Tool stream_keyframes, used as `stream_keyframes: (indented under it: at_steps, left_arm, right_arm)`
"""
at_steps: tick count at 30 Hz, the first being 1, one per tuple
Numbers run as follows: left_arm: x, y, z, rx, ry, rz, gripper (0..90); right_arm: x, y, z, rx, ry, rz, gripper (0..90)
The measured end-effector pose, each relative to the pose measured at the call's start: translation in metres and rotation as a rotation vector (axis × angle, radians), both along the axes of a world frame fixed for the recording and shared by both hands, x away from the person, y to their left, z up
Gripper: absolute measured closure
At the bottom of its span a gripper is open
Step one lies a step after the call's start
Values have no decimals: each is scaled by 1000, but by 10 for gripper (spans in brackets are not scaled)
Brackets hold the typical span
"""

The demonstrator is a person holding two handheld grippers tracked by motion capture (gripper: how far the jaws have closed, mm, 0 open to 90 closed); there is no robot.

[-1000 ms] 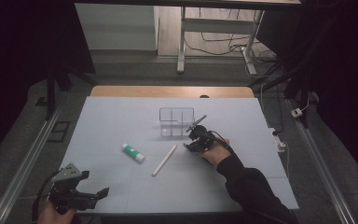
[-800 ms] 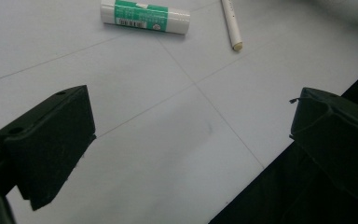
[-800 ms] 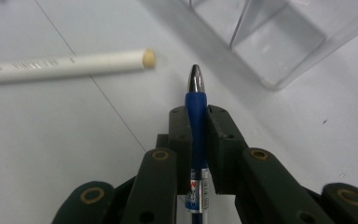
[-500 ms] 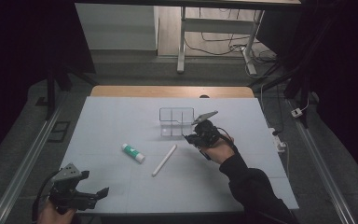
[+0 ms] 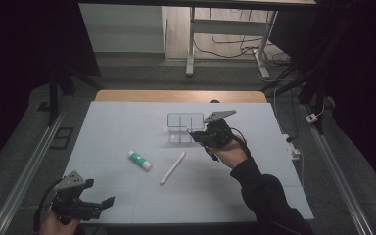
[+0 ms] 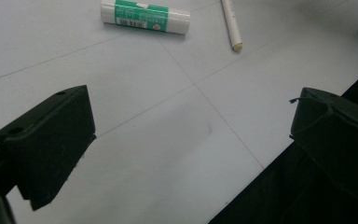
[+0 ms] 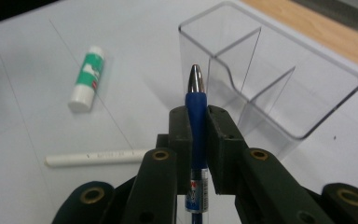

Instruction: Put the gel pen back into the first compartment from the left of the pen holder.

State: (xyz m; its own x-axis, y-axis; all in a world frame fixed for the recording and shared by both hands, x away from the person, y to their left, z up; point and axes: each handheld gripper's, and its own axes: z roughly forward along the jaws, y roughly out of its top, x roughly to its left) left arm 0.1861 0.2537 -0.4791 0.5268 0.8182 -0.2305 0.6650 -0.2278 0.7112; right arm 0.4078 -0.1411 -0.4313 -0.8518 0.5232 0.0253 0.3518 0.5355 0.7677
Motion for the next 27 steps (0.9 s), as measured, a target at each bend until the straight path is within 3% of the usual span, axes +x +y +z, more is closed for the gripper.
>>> stream_keyframes:
  at_steps: [6,21,27]
  left_arm:
    - [0,1,0,-4,2,2,0]
    - [0,2,0,-14,4,3,0]
    - [0,3,0,-19,7,2,0]
  right_arm:
    - [3,2,14,61,-45,-4,802]
    - [22,18,35,205,-94,-36,802]
    - [28,29,37,223,-105,-42,802]
